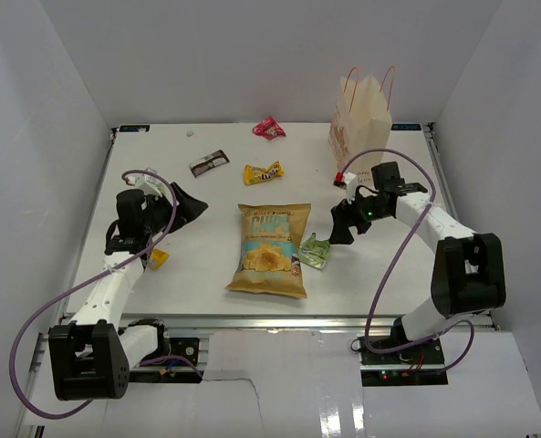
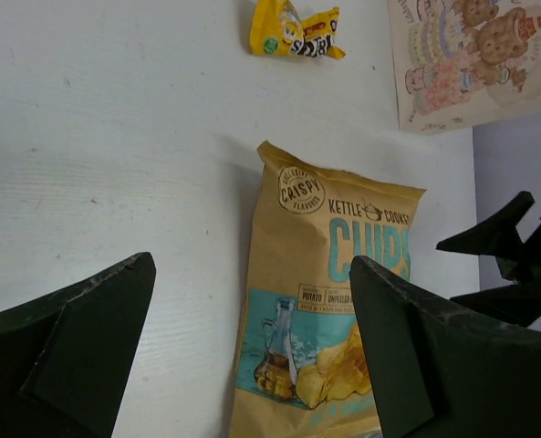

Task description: Place the snacks into the paper bag

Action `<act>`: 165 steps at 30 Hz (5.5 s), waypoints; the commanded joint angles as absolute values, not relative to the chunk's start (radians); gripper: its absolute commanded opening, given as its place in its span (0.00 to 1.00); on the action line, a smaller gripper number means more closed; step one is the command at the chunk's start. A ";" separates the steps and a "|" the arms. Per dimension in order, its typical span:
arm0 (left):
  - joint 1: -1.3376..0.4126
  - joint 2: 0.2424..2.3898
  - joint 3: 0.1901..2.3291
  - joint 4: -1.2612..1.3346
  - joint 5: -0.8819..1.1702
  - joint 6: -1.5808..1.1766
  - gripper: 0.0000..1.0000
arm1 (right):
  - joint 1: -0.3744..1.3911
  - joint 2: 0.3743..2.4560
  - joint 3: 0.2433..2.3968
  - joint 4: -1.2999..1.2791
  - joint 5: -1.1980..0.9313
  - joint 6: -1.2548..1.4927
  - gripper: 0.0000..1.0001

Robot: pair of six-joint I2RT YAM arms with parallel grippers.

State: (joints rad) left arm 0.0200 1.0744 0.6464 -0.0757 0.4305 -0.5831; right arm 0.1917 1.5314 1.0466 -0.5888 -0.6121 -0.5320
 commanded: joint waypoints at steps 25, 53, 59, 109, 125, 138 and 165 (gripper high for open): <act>0.017 0.988 0.552 -0.057 0.555 -0.660 0.98 | 0.285 1.819 1.020 -0.370 -0.561 -0.301 0.52; -0.058 1.042 0.560 -0.008 0.591 -0.690 0.98 | 0.017 1.454 1.583 -0.252 -0.476 -0.414 0.08; -0.064 1.026 0.554 -0.008 0.595 -0.695 0.98 | 0.015 1.595 1.770 -0.112 -0.226 -0.390 0.08; -0.360 2.319 2.106 -0.666 -0.121 -0.379 0.87 | 0.012 1.384 1.333 -0.603 -0.834 -0.643 0.86; -0.339 2.408 2.046 -0.525 0.179 -0.287 0.63 | 0.012 1.413 1.285 -0.661 -0.956 -0.728 0.86; -0.334 2.180 1.835 -0.408 0.308 -0.345 0.00 | 0.166 1.408 1.269 -0.876 -0.979 -1.333 0.83; -0.410 1.763 1.344 -0.109 0.557 -0.620 0.00 | 0.532 1.588 1.445 -0.474 -0.566 -1.041 0.88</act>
